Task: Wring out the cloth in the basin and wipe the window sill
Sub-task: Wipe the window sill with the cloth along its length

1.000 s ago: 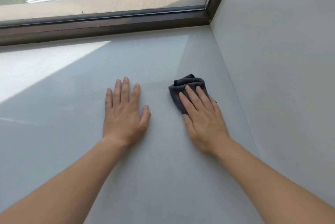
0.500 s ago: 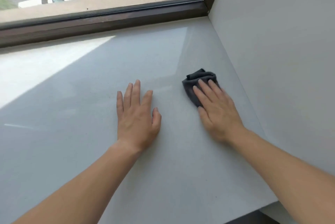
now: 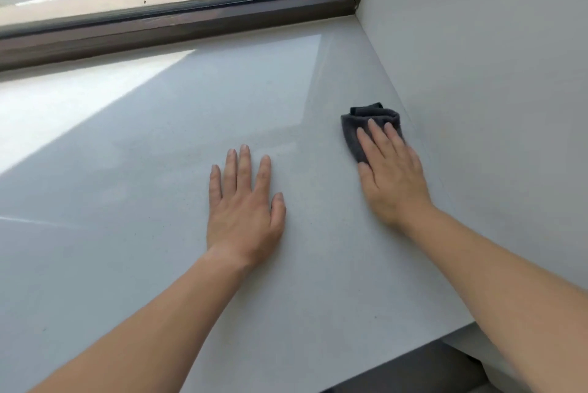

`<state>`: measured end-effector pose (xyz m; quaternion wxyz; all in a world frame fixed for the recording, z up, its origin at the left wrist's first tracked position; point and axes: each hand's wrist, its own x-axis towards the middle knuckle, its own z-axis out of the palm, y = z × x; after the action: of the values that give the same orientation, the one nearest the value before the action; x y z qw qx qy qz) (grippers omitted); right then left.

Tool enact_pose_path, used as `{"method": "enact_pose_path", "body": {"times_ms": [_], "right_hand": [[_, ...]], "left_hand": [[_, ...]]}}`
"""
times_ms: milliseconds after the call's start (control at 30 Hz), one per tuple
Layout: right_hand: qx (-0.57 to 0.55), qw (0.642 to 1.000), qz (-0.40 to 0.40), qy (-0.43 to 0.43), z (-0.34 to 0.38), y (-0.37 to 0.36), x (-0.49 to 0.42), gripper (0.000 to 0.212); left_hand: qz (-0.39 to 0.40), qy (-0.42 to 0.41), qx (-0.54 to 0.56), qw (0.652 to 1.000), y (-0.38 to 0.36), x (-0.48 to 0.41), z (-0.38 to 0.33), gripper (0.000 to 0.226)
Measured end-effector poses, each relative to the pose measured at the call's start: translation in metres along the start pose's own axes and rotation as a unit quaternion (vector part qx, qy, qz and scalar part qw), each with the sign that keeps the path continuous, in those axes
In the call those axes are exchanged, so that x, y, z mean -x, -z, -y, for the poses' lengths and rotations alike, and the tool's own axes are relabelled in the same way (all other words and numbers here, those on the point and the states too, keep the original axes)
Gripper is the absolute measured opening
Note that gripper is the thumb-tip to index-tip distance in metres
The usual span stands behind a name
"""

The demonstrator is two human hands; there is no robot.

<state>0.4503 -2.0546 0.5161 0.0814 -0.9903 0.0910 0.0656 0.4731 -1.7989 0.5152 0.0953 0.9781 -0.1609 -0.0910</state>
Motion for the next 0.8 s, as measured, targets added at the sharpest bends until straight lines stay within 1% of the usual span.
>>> {"method": "enact_pose_path", "body": {"times_ms": [67, 167, 200, 267, 333, 367, 400, 500, 567, 600, 667, 733, 767, 800], "right_hand": [[-0.016, 0.998, -0.011, -0.055, -0.006, 0.003, -0.009, 0.059], [-0.038, 0.996, -0.016, -0.079, 0.008, -0.002, 0.011, 0.058], [-0.036, 0.997, -0.018, -0.072, 0.016, -0.006, 0.027, 0.059], [-0.021, 0.999, -0.001, -0.025, 0.025, -0.012, 0.063, 0.061], [-0.015, 0.999, 0.023, 0.016, 0.013, -0.01, 0.075, 0.062], [-0.015, 0.999, 0.025, 0.023, 0.001, -0.007, 0.069, 0.062], [-0.019, 1.0, 0.021, 0.01, -0.01, -0.004, 0.058, 0.063], [-0.032, 0.996, -0.002, -0.085, -0.024, 0.002, 0.027, 0.06], [-0.033, 0.995, -0.008, -0.097, -0.01, -0.002, 0.031, 0.06], [-0.033, 0.996, -0.006, -0.078, 0.002, -0.005, 0.042, 0.06], [-0.023, 1.0, -0.001, -0.002, 0.02, -0.013, 0.075, 0.061], [-0.015, 0.998, 0.014, 0.066, 0.021, -0.018, 0.097, 0.061], [-0.017, 0.996, 0.023, 0.083, 0.015, -0.017, 0.095, 0.06], [-0.014, 0.996, 0.021, 0.08, 0.006, -0.015, 0.086, 0.06]], "left_hand": [[-0.006, -0.001, -0.003, 1.0, -0.001, 0.0, 0.0, 0.071], [-0.011, 0.003, -0.005, 1.0, -0.003, 0.0, -0.001, 0.07], [-0.012, 0.004, -0.004, 1.0, -0.003, 0.0, -0.002, 0.07], [-0.01, 0.004, 0.002, 1.0, -0.003, 0.0, -0.004, 0.069], [-0.018, 0.004, 0.017, 1.0, -0.001, 0.003, -0.005, 0.068], [-0.023, 0.003, 0.023, 0.999, 0.0, 0.006, -0.005, 0.068], [-0.026, -0.001, 0.024, 0.999, 0.0, 0.011, -0.007, 0.067], [-0.022, -0.006, 0.037, 0.999, -0.002, 0.031, -0.019, 0.068], [-0.006, -0.003, 0.038, 0.999, -0.006, 0.041, -0.025, 0.071], [-0.001, -0.002, 0.03, 1.0, -0.008, 0.044, -0.027, 0.072], [-0.003, -0.001, 0.013, 1.0, -0.011, 0.045, -0.027, 0.073], [-0.002, 0.001, 0.007, 1.0, -0.011, 0.045, -0.028, 0.073], [0.0, 0.001, 0.005, 1.0, -0.011, 0.045, -0.028, 0.073], [0.003, 0.001, 0.003, 1.0, -0.011, 0.045, -0.028, 0.073]]}}
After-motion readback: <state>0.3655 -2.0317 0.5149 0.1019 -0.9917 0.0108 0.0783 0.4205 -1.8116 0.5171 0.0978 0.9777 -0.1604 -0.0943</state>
